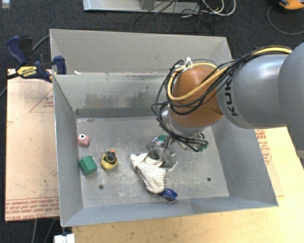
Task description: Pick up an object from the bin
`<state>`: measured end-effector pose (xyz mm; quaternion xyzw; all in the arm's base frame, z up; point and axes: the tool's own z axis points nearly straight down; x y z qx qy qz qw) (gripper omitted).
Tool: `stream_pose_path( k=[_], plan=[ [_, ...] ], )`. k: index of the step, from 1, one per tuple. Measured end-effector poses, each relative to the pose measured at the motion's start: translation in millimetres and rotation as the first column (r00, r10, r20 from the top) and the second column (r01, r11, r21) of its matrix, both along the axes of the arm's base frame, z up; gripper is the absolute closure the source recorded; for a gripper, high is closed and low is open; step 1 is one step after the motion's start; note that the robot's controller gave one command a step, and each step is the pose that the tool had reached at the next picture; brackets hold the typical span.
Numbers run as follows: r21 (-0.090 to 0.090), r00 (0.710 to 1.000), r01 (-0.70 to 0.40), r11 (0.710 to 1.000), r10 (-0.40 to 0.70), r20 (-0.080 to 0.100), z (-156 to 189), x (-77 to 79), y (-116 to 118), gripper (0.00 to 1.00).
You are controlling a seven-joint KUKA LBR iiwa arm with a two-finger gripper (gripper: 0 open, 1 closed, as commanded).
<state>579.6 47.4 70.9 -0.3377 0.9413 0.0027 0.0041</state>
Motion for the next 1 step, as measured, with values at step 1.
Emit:
stream_pose_path(
  k=[1],
  plan=[
    [-0.001, 0.998, -0.065, 0.998, 0.065, 0.006, 210.0, -2.8, 11.0, 1.00]
  ],
)
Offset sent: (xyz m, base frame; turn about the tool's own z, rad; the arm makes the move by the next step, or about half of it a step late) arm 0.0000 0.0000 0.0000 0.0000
